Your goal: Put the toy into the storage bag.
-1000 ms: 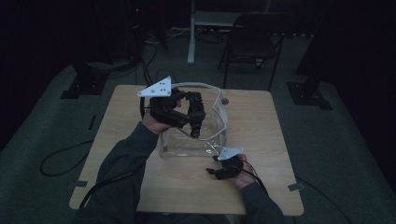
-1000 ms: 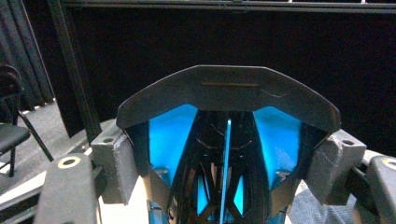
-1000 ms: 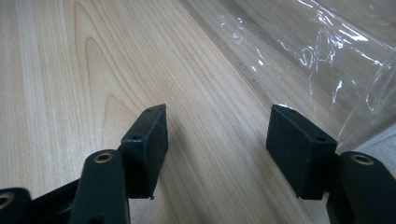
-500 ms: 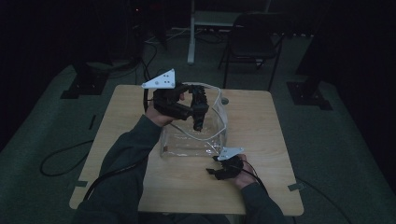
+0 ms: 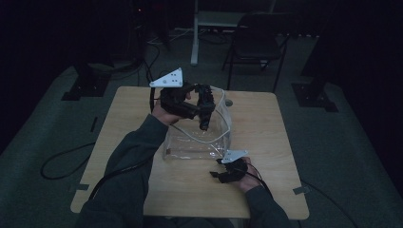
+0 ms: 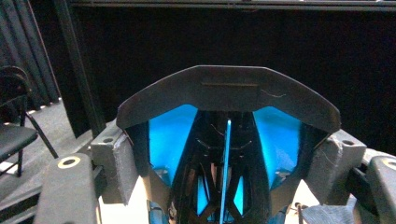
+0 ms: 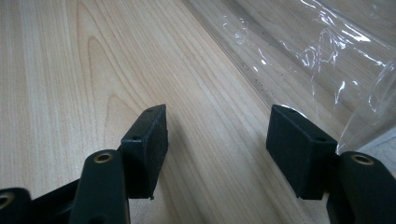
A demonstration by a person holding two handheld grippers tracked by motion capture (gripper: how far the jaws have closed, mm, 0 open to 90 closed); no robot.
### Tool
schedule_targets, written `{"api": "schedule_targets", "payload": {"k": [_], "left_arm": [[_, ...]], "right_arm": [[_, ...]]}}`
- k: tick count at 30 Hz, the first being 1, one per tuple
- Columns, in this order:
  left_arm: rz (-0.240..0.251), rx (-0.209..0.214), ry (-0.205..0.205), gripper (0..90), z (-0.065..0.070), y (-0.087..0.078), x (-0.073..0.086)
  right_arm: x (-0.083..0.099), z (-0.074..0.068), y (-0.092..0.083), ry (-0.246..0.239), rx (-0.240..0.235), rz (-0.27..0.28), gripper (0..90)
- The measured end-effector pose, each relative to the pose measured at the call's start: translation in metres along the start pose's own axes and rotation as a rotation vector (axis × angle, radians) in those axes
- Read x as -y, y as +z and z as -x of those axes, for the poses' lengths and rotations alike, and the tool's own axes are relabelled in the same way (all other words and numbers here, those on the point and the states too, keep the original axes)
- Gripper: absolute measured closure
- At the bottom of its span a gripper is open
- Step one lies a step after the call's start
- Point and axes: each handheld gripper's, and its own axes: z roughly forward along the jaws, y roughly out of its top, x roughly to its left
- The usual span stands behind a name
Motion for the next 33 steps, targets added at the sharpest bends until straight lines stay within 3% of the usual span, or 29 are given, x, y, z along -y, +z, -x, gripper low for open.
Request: {"api": "schedule_targets", "payload": {"k": [23,33], "left_arm": [[-0.038,-0.03,-0.012,25.0,-0.014,0.017,0.013],[-0.056,-0.039,0.008,25.0,-0.016,0.029,0.018]], "right_arm": [[0.0,0.0,0.0,-0.002,-0.002,0.0,38.0],[0.0,0.0,0.0,-0.003,-0.004,0.0,38.0]]}}
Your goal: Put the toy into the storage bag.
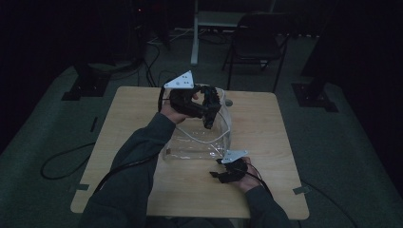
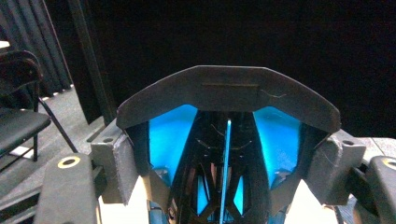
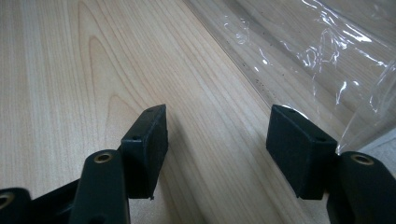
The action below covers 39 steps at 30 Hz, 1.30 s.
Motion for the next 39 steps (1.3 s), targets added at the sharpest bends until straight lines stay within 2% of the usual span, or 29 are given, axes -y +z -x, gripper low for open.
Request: {"api": "schedule_targets", "payload": {"k": [15,33,34,39], "left_arm": [[-0.035,0.005,-0.005,24.9,0.0,0.015,0.006],[-0.103,0.016,-0.004,24.9,-0.001,0.029,0.008],[-0.132,0.019,-0.004,24.9,-0.001,0.032,0.008],[-0.169,0.022,-0.002,24.9,0.0,0.036,0.007]], "right_arm": [[0.0,0.0,0.0,0.0,-0.001,0.0,38.0],[0.0,0.0,0.0,-0.004,-0.001,0.001,38.0],[0.0,0.0,0.0,-0.004,-0.001,0.001,38.0],[0.0,0.0,0.0,-0.006,-0.001,0.001,38.0]]}}
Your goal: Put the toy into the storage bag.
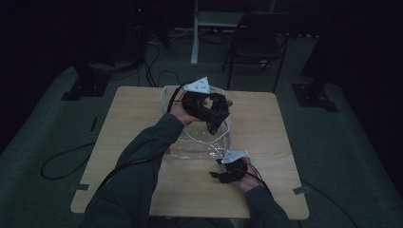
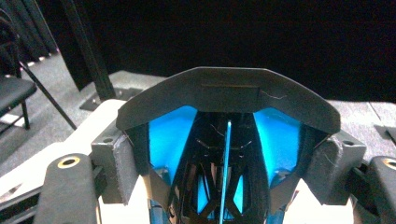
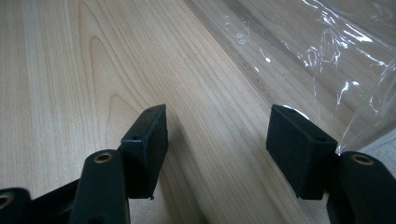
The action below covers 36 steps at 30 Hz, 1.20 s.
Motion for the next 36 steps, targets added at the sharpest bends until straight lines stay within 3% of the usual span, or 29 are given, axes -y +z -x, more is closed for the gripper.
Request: {"api": "schedule_targets", "payload": {"k": [12,26,36], "left_arm": [[-0.119,0.0,0.011,24.8,0.001,0.013,-0.002],[-0.155,0.008,-0.002,24.7,0.0,0.02,-0.002],[-0.207,0.006,0.004,24.7,0.0,0.026,-0.002]], "right_arm": [[0.0,0.0,0.0,0.002,-0.002,0.001,38.0],[0.0,0.0,0.0,0.001,-0.003,0.0,38.0],[0.0,0.0,0.0,-0.001,-0.008,0.001,37.8]]}}
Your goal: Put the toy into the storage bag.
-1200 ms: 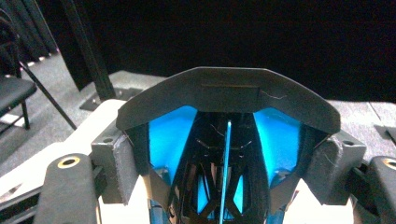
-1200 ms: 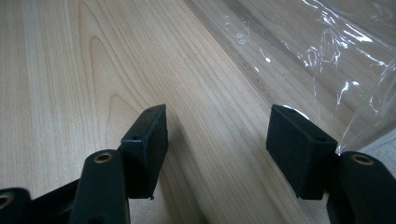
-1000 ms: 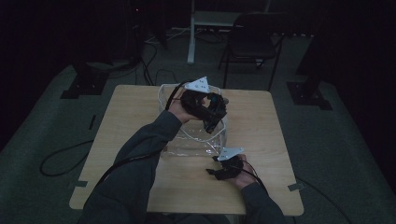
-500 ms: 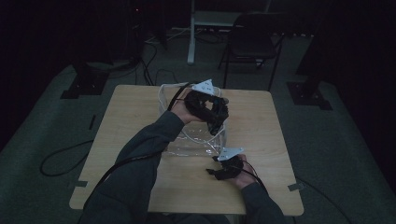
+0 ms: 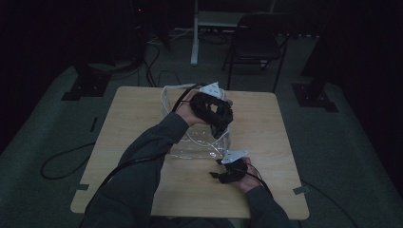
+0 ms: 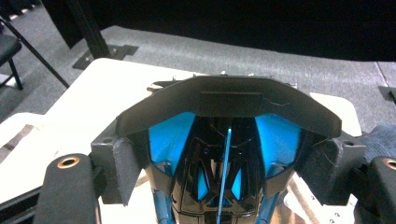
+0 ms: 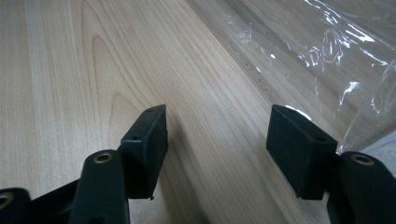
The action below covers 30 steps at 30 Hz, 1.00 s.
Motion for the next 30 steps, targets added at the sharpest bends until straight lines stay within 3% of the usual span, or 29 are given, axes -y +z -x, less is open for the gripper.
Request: {"api": "schedule_targets", "payload": {"k": [9,14,30], "left_arm": [[-0.05,0.003,0.006,24.7,0.001,0.0058,-0.0006],[-0.064,0.006,-0.011,24.7,-0.0013,0.0064,-0.0005],[-0.069,0.004,-0.026,24.5,0.0002,0.009,0.0]], "right_arm": [[0.0,-0.0004,0.0,-0.003,0.0,0.0,37.8],[0.0,-0.0002,0.0,-0.003,-0.001,0.0,37.8],[0.0,-0.0003,0.0,-0.003,-0.003,-0.001,37.7]]}}
